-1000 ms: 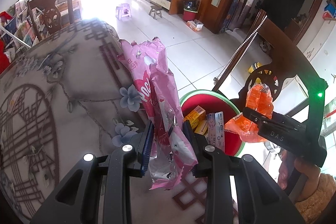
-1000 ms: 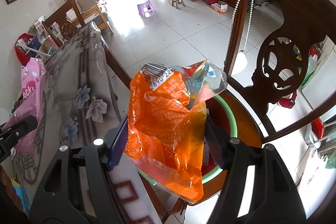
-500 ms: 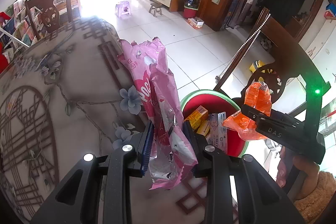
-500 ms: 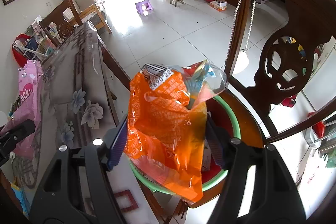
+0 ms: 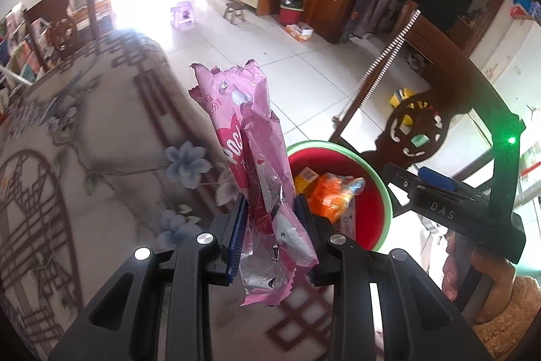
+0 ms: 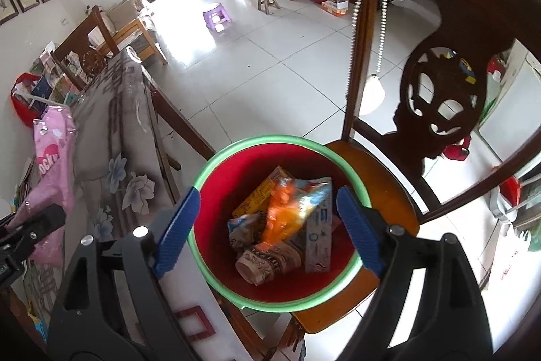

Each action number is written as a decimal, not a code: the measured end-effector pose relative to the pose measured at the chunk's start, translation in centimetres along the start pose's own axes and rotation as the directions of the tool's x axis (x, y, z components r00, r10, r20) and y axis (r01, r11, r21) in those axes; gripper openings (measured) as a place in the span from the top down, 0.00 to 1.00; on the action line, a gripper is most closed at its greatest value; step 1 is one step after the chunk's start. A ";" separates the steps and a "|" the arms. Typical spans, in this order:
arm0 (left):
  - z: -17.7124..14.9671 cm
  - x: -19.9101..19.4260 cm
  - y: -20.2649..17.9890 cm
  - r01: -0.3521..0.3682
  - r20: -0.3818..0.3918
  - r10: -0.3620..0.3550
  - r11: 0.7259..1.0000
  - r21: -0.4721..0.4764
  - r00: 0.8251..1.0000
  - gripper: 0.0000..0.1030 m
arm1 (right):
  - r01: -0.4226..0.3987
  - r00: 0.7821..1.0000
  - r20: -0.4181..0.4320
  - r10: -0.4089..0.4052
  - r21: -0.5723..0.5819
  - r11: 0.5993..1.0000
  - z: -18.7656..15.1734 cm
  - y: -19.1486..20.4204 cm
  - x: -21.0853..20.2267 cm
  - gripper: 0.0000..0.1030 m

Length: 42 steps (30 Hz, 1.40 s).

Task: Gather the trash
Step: 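Lower the pink wrapper into the bucket and open the left tool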

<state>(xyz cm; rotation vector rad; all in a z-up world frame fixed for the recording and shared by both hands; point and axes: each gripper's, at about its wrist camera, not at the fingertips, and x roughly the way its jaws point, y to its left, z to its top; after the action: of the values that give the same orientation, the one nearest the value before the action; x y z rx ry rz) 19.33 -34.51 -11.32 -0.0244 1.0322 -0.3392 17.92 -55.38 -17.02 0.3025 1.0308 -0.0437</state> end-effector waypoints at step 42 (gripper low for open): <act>1.2 11.6 -8.9 0.122 -0.199 -0.093 0.983 0.139 0.976 0.73 | 0.120 0.992 0.021 -0.126 0.183 0.976 -2.8 -9.8 -4.6 0.18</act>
<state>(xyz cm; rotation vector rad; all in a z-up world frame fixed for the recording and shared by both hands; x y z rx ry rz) 23.40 -46.45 -18.78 0.0904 1.1962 -0.5259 11.42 -64.51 -16.65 0.4021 1.0139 -0.2545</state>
